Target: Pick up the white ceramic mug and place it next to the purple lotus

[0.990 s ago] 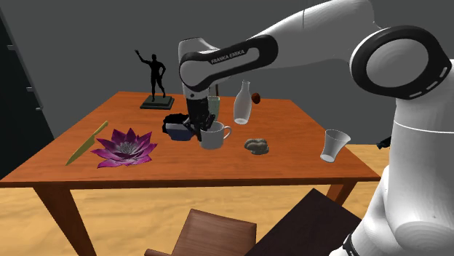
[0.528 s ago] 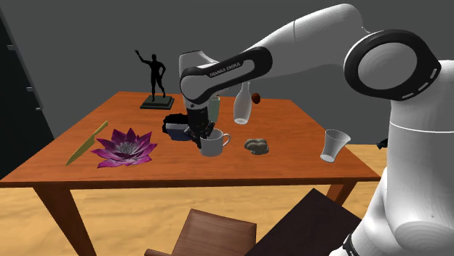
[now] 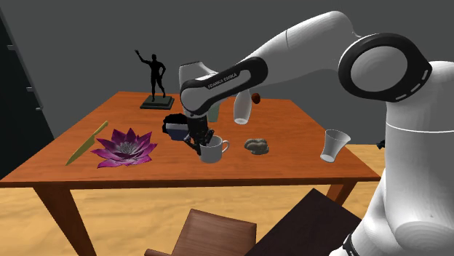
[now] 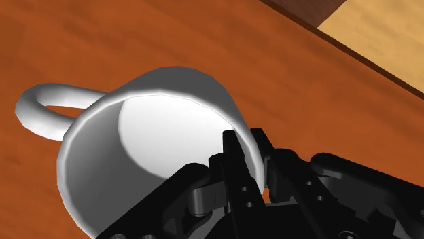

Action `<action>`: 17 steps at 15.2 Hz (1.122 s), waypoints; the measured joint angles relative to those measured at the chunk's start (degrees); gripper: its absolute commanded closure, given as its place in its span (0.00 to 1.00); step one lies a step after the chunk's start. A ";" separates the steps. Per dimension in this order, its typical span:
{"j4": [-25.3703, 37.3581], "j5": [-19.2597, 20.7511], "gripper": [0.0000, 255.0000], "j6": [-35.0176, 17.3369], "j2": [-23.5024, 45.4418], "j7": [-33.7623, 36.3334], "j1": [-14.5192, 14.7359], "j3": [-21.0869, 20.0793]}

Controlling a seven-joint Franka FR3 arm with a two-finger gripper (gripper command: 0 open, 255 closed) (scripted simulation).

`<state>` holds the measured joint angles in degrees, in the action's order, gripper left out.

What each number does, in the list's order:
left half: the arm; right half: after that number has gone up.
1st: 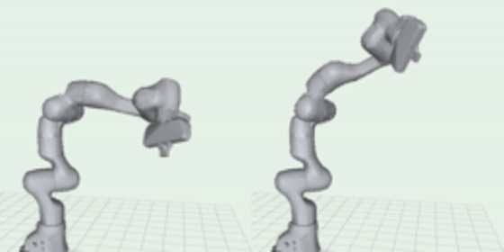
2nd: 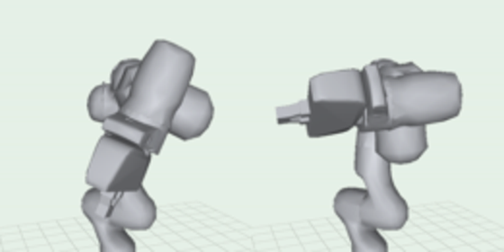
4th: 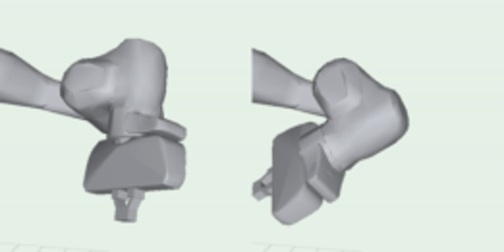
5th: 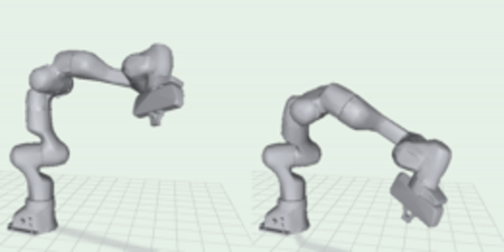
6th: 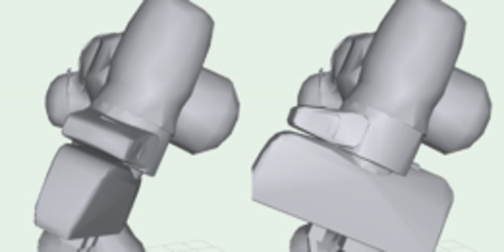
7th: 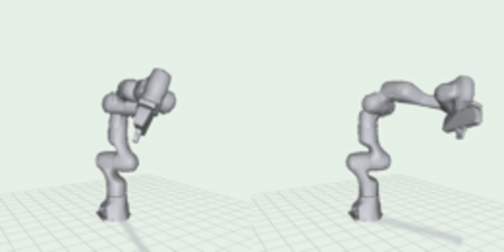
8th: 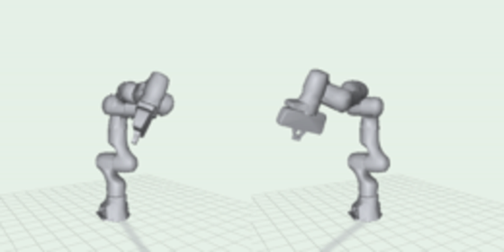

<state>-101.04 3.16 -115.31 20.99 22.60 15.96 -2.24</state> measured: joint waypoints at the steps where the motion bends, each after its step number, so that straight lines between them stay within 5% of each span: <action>1: -0.04 0.00 1.00 -0.08 0.03 0.01 0.00 0.00; 4: -0.06 0.01 1.00 -0.15 0.07 0.02 0.01 0.00; 5: -0.07 0.01 0.00 -0.15 0.07 0.02 0.01 0.00; 11: -0.06 0.01 0.00 -0.16 0.07 0.02 0.01 0.00; 17: 4.88 -0.19 0.00 6.28 -1.50 -0.12 0.13 -0.12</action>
<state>-96.17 2.98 -109.03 19.49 22.48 16.09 -2.35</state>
